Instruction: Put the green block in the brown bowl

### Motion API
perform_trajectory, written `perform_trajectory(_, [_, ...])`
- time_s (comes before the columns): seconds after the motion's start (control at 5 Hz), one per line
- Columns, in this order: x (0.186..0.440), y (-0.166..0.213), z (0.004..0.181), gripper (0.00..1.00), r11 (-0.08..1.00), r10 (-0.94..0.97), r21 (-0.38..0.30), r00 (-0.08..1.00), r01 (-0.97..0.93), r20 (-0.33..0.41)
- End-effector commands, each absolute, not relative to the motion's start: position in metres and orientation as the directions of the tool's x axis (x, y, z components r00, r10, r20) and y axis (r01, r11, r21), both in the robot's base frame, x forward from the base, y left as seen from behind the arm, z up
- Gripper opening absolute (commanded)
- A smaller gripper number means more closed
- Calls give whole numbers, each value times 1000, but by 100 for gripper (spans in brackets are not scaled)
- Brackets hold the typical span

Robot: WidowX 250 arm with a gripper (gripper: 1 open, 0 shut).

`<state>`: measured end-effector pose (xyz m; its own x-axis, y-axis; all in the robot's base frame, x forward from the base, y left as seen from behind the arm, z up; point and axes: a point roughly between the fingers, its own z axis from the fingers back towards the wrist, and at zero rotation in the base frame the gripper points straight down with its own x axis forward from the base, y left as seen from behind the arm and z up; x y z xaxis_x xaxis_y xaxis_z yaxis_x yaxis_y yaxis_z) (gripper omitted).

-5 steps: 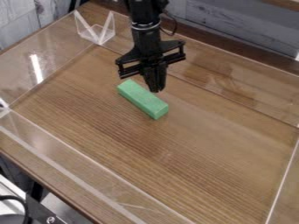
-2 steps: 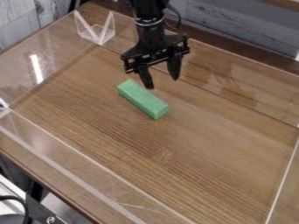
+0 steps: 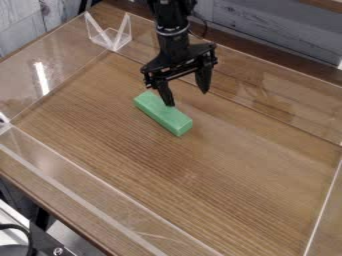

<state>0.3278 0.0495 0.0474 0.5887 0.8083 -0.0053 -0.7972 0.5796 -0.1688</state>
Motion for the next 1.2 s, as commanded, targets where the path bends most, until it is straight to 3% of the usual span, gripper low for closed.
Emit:
perform_trajectory(0.0, [335,55,57,100,564,821,-206,570,-800,31])
perform_trajectory(0.4, [337,58,46,100,547,832,-209,555,-810,28])
perform_trajectory(0.6, [338,59,41,0,542,835,-211,549,-814,26])
perform_trajectory(1.0, [345,59,45,0,572,815,-213,579,-792,32])
